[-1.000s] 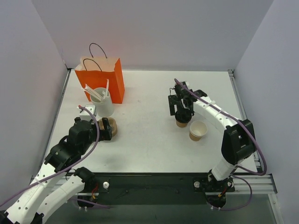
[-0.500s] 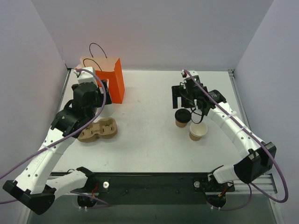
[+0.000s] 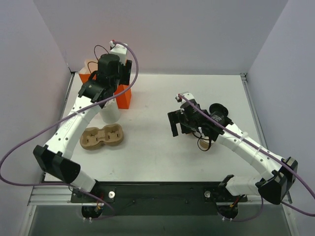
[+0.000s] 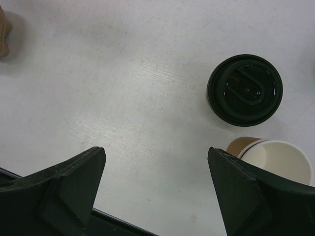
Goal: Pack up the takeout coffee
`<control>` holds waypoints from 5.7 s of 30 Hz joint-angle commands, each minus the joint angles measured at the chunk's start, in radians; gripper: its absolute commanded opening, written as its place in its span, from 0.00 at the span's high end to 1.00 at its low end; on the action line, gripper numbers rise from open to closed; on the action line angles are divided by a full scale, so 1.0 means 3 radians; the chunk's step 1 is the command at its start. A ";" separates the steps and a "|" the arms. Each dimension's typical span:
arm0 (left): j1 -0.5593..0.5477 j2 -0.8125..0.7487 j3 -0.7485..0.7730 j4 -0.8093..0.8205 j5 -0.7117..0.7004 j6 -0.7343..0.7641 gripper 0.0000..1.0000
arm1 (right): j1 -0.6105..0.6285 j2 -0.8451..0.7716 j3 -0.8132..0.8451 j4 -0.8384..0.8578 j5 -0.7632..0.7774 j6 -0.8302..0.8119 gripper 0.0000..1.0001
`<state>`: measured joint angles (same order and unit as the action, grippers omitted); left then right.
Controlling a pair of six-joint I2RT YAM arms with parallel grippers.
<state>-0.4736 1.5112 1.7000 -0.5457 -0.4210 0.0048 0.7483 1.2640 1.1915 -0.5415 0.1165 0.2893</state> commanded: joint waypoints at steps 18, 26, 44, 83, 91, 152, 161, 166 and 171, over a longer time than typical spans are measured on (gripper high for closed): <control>0.0392 0.1328 0.1174 -0.0206 0.0334 0.0235 0.36 | 0.0221 -0.0082 -0.0035 -0.0061 0.0312 0.0043 0.11; 0.0398 0.1456 0.1277 -0.0380 0.0381 0.0245 0.52 | 0.0221 -0.0077 -0.0050 -0.0056 0.0327 0.0038 0.11; 0.0081 0.0946 0.0645 -0.0089 0.1372 0.0531 1.00 | 0.0221 -0.0189 -0.0147 -0.0087 0.0689 0.0160 0.11; -0.0569 -0.1458 -0.1264 -0.0354 0.1839 -0.0230 0.34 | 0.0195 -0.1325 -0.0444 0.0174 0.0363 0.0104 0.11; -0.0543 -0.1254 -0.1121 -0.1008 0.0479 -0.0889 0.40 | 0.0190 -0.0946 -0.0556 0.0603 0.0047 -0.0198 0.11; -0.0257 -0.0809 -0.1126 -0.0364 0.1828 -0.0297 0.71 | 0.0195 -0.1104 -0.0505 0.0302 0.0061 0.0120 0.13; -0.0252 -0.1110 -0.0826 -0.0507 0.0801 -0.0541 0.27 | 0.0195 -0.1166 -0.0490 0.0230 0.0016 0.0130 0.14; -0.0252 -0.1442 -0.0743 -0.0671 0.0371 -0.0680 0.21 | 0.0195 -0.1253 -0.0581 0.0164 0.0036 0.0186 0.14; -0.0226 -0.1657 -0.0982 -0.0931 -0.0206 -0.0895 0.21 | 0.0195 -0.1299 -0.0587 0.0092 0.0046 0.0237 0.14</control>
<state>-0.5541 1.0489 1.4296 -0.7444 -0.2871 -0.1909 0.8112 0.8936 1.0119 -0.4850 0.1085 0.3393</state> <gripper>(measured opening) 0.794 0.862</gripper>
